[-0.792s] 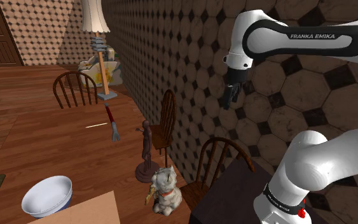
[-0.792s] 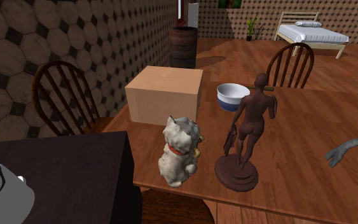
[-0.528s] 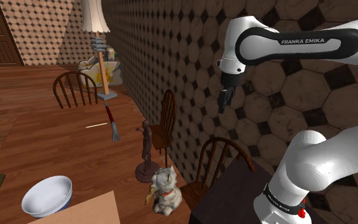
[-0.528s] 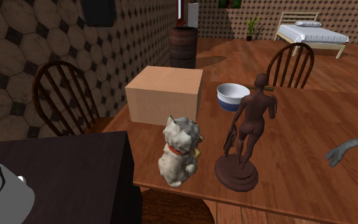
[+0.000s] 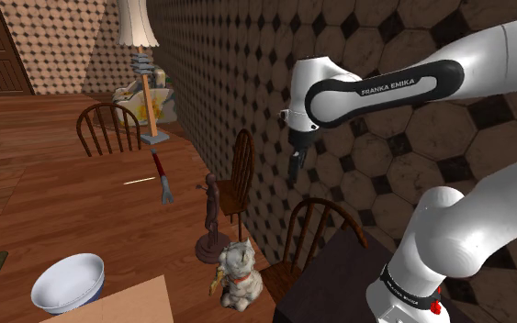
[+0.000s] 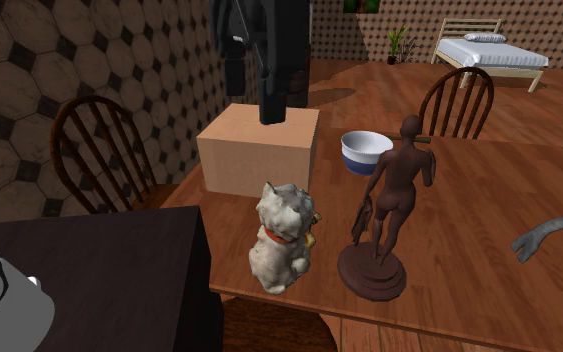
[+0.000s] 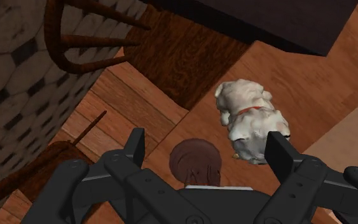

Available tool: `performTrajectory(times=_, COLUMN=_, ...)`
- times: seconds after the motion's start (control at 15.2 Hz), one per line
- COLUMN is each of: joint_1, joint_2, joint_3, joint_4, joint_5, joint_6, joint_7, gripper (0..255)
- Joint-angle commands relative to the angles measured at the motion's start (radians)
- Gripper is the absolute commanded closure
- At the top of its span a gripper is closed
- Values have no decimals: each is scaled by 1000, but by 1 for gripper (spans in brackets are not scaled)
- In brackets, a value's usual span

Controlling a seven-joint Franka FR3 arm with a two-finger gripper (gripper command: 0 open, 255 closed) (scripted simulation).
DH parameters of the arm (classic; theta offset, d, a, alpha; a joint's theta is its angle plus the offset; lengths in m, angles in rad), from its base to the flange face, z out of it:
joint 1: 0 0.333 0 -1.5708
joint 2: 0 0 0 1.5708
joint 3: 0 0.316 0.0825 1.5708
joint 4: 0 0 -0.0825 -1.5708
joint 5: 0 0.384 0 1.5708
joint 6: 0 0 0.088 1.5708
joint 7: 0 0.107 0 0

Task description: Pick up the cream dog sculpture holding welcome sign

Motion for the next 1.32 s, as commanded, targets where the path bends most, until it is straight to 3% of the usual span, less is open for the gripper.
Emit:
performTrajectory(times=0.0, joint_1=19, joint_2=59, joint_3=9, joint_4=-10, joint_5=-2, joint_6=75, joint_7=-26, gripper=0)
performTrajectory(times=0.73, joint_1=114, joint_2=413, joint_3=87, joint_4=44, joint_5=-36, joint_6=389, joint_7=-117, gripper=0)
performTrajectory(times=1.25, joint_1=175, joint_2=680, joint_3=141, joint_4=144, joint_5=-135, joint_6=561, joint_7=-134, gripper=0)
